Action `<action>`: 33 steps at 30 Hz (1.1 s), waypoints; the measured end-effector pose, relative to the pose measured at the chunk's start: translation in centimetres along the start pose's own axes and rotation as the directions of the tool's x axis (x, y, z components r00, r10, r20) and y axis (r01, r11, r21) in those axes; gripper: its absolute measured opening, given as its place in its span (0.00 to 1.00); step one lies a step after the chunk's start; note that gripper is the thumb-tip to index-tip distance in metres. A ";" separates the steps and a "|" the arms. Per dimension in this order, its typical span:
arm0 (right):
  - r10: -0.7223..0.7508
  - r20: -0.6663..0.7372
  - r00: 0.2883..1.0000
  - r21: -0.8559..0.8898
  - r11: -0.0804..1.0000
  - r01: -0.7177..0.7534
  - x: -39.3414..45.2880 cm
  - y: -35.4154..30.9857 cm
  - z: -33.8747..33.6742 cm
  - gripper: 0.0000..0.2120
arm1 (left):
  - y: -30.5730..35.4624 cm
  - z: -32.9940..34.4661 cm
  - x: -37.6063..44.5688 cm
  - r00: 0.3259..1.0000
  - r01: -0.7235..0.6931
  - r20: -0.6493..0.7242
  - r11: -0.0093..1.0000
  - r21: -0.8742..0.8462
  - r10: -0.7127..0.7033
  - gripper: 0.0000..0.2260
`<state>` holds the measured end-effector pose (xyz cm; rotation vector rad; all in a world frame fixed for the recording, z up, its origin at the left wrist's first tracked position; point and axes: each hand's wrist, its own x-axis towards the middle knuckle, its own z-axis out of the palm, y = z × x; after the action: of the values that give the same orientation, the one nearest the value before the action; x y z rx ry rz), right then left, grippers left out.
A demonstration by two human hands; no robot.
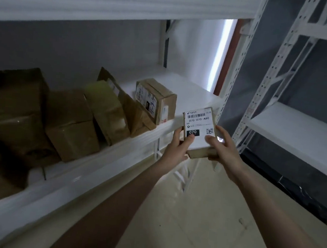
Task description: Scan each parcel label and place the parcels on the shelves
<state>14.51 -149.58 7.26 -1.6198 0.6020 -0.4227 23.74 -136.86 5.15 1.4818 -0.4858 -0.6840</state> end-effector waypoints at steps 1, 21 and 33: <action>-0.005 0.001 1.000 -0.031 1.000 0.005 1.8 -0.1 -0.4 0.24 | 0.0 0.3 1.2 1.000 -0.007 -0.027 1.000 -0.002 0.007 0.19; -0.329 0.302 0.895 -0.669 0.595 0.445 16.6 -4.1 3.7 0.34 | 0.3 -0.9 10.1 0.842 0.012 -0.301 0.542 0.840 0.448 0.08; -0.181 0.177 0.967 -0.160 0.965 0.210 17.6 -3.1 4.5 0.21 | 0.5 -1.9 9.3 0.860 0.075 -0.302 0.484 0.872 0.412 0.09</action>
<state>31.56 -156.42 8.48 -1.8737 0.3657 -0.3862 31.85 -141.82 4.50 2.4416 -0.6190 0.2237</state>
